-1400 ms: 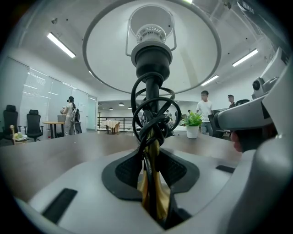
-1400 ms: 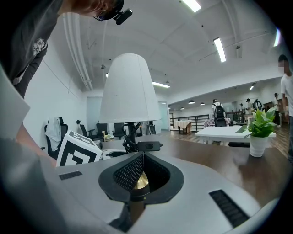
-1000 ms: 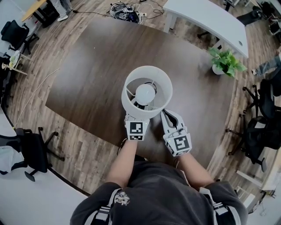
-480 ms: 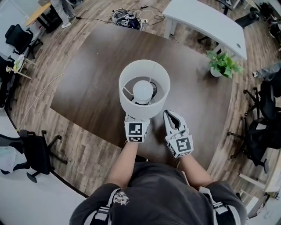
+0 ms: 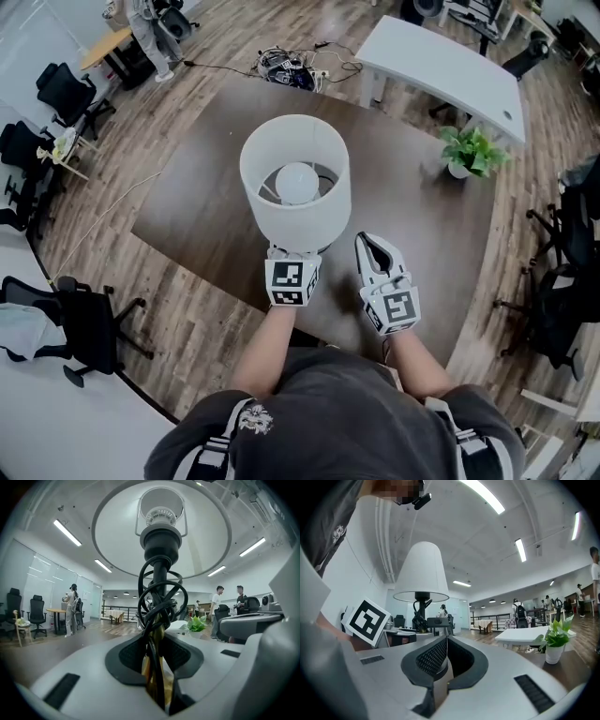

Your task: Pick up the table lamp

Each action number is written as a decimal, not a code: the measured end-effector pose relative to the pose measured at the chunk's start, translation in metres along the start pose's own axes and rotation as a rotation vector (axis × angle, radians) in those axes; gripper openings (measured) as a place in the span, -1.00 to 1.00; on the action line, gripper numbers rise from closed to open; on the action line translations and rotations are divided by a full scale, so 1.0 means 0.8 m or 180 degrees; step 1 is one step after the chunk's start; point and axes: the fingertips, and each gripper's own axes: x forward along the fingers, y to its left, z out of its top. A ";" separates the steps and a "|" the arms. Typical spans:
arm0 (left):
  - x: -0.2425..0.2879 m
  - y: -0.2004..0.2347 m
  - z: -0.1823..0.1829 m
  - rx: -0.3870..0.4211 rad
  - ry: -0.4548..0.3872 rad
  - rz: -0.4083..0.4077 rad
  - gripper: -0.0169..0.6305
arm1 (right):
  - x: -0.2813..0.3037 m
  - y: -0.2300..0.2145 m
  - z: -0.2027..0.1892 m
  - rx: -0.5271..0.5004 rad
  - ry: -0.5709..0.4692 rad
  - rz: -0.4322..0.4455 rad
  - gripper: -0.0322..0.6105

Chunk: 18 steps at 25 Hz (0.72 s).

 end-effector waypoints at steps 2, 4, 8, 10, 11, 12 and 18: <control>-0.008 -0.001 0.016 -0.0003 -0.0008 0.0001 -0.64 | 0.000 0.001 0.014 0.0014 -0.0012 -0.0003 -0.82; -0.015 -0.003 0.033 0.0003 -0.0036 -0.0001 -0.64 | 0.001 0.000 0.031 0.0021 -0.0040 0.0001 -0.82; -0.025 -0.012 0.060 0.0020 -0.0070 0.0008 -0.64 | -0.006 -0.002 0.060 -0.0004 -0.0124 0.0010 -0.82; -0.030 -0.014 0.070 0.0037 -0.0068 0.0010 -0.64 | -0.008 -0.001 0.071 -0.0014 -0.0154 0.0006 -0.82; -0.032 -0.015 0.074 0.0045 -0.0067 0.0011 -0.64 | -0.008 0.000 0.076 -0.0023 -0.0167 0.0008 -0.82; -0.035 -0.016 0.078 0.0052 -0.0068 0.0011 -0.64 | -0.009 0.001 0.080 -0.0036 -0.0178 0.0015 -0.82; -0.044 -0.028 0.085 0.0038 -0.0079 0.0003 -0.64 | -0.015 0.001 0.090 -0.0084 -0.0202 0.0034 -0.82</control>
